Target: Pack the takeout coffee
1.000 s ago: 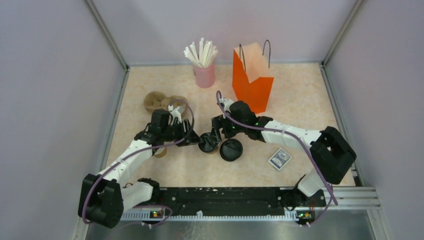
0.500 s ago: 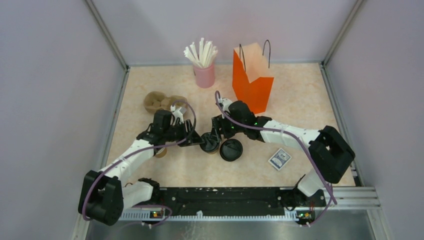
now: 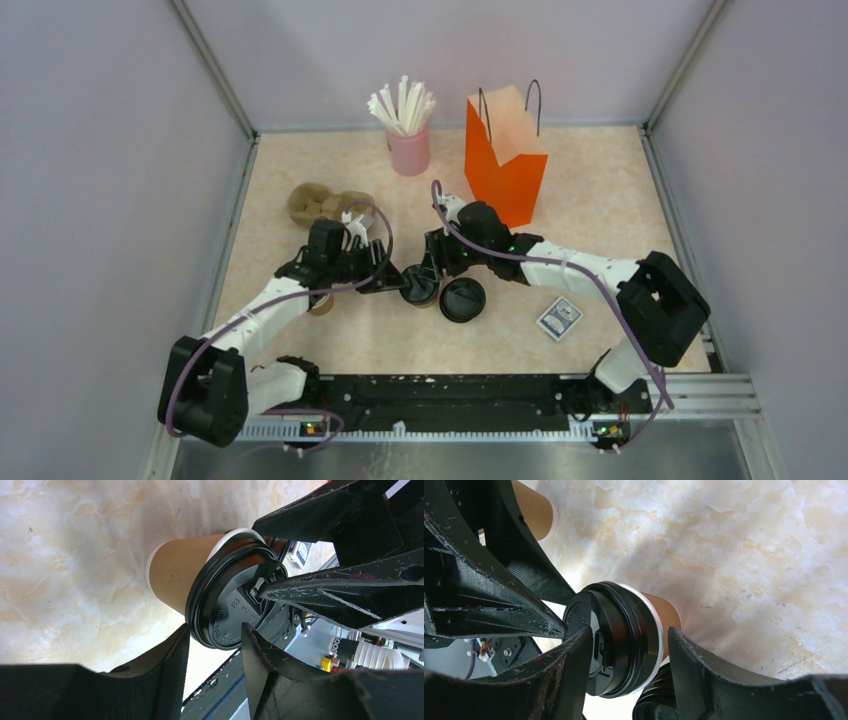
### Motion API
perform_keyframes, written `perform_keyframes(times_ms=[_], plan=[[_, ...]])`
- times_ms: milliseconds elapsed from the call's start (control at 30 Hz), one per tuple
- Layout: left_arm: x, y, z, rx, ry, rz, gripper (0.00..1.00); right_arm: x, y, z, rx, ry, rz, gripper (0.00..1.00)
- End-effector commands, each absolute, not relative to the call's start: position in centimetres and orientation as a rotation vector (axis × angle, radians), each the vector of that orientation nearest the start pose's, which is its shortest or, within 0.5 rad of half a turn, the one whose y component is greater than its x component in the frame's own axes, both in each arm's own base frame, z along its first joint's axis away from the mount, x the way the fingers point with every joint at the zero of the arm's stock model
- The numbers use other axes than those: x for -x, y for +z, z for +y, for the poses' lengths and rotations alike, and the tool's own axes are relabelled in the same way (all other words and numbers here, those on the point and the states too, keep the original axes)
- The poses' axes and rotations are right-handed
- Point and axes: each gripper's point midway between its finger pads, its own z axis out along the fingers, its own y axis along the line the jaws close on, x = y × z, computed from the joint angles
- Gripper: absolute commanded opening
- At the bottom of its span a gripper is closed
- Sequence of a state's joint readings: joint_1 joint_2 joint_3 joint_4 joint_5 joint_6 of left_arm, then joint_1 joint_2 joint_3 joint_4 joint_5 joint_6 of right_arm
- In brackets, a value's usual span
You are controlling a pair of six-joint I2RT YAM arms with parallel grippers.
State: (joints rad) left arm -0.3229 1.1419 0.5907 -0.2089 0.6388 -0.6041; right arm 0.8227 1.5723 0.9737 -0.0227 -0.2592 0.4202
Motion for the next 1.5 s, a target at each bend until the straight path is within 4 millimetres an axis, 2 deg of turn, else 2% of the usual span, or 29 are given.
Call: perform_keyframes(times_ms=[0,133,333,800,1033,1233,1467], plan=[[-22.6,12.2,-20.8,-0.033,-1.198,2.407,0.48,-24.5,12.4,36.2,0.625,0.977,2.222,0.55],[-22.4,12.3,-20.8,-0.035,-1.199,2.407,0.52,-24.5,12.4,36.1,0.615,0.972,2.224,0.53],[-21.9,13.0,-20.9,-0.038,-1.213,2.398,0.63,-24.6,12.7,35.9,0.600,0.964,2.214,0.50],[-21.2,12.2,-21.5,-0.044,-1.226,2.417,0.57,-24.6,13.3,35.8,0.547,0.997,2.180,0.36],[-21.7,11.6,-21.0,-0.037,-1.129,2.447,0.55,-24.4,12.5,35.6,0.549,0.990,2.197,0.36],[-22.5,13.2,-20.5,-0.064,-1.036,2.408,0.57,-24.5,12.0,35.4,0.551,0.971,2.206,0.36],[-23.8,12.3,-20.2,-0.065,-0.966,2.417,0.58,-24.5,11.1,35.1,0.548,0.958,2.229,0.37]])
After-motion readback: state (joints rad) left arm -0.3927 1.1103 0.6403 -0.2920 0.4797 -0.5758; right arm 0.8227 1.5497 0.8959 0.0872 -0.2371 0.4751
